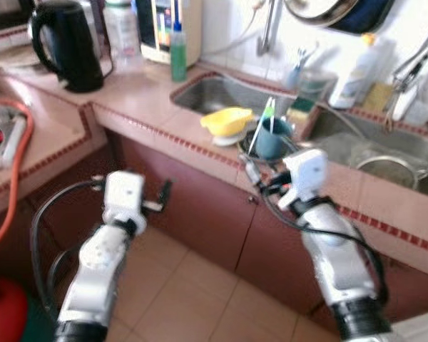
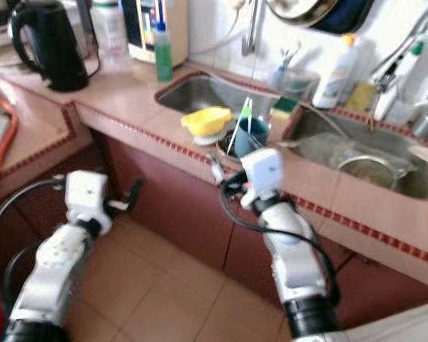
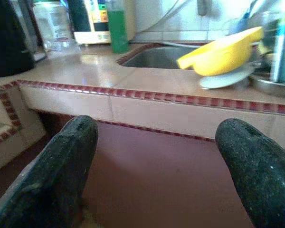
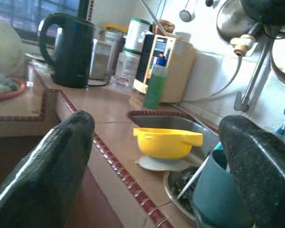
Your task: Kitchen organization
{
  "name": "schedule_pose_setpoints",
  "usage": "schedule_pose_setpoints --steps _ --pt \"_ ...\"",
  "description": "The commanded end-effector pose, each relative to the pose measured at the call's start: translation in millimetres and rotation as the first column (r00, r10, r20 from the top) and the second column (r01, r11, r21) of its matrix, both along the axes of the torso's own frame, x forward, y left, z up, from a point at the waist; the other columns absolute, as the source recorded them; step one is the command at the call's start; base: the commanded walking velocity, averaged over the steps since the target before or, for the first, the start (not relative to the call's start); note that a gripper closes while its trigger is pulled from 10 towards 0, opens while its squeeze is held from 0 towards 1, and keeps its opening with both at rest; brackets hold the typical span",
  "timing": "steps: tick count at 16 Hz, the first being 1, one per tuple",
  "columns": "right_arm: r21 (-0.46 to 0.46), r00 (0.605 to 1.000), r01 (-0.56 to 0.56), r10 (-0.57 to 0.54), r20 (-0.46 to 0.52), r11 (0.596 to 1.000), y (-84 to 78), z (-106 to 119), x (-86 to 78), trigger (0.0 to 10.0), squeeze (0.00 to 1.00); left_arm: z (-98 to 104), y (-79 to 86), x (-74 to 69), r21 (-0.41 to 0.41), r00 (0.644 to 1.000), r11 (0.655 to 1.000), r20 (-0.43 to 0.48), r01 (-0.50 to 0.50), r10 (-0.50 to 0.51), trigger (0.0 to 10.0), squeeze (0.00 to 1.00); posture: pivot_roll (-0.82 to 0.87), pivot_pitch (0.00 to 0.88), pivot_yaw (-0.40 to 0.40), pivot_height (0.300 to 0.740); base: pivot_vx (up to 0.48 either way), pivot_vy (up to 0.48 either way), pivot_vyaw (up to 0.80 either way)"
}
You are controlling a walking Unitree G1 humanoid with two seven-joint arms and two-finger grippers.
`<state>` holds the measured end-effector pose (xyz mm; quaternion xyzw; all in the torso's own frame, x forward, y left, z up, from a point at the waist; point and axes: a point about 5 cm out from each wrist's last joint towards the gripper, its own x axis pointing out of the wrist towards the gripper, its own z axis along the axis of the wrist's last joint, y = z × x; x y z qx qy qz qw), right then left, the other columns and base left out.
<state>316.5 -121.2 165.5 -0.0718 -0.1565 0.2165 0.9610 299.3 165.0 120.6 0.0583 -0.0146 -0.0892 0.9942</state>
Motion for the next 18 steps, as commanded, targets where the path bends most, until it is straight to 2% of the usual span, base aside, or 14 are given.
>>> schedule_pose_setpoints --steps 1,9,14,16,18 --pt "-0.006 1.0 0.02 -0.02 0.023 1.0 -9.1 6.3 1.0 10.0 0.0 1.7 -9.9 1.6 -0.01 0.999 0.999 0.006 0.033 -0.033 10.0 0.0 -0.08 0.004 -0.043 0.74 0.334 0.0 0.0" --pt "-0.021 1.0 0.008 -0.007 0.019 1.0 -7.1 4.4 -0.5 10.0 0.0 1.3 -10.5 1.3 -0.012 0.999 0.999 0.006 0.036 -0.036 10.0 0.0 -0.08 0.0 -0.044 0.74 0.334 0.0 0.0" --pt "-0.008 0.999 0.015 -0.014 0.039 1.0 -7.6 11.3 0.9 10.0 0.0 3.5 -10.0 1.9 -0.013 0.999 0.999 0.011 0.036 -0.036 10.0 0.0 -0.08 0.006 -0.04 0.74 0.333 0.0 0.0" --pt "0.001 0.998 0.037 -0.037 0.051 0.999 -9.1 14.4 2.2 10.0 0.0 5.2 -9.3 2.0 -0.014 0.999 0.999 0.016 0.036 -0.035 10.0 0.0 -0.08 0.006 -0.04 0.74 0.334 0.0 0.0" --pt "0.048 0.995 0.09 -0.092 0.037 0.995 -15.4 17.6 6.1 10.0 0.0 7.9 -10.2 2.2 -0.012 0.999 0.999 0.025 0.042 -0.042 10.0 0.0 -0.08 0.01 -0.038 0.74 0.334 0.0 0.0"
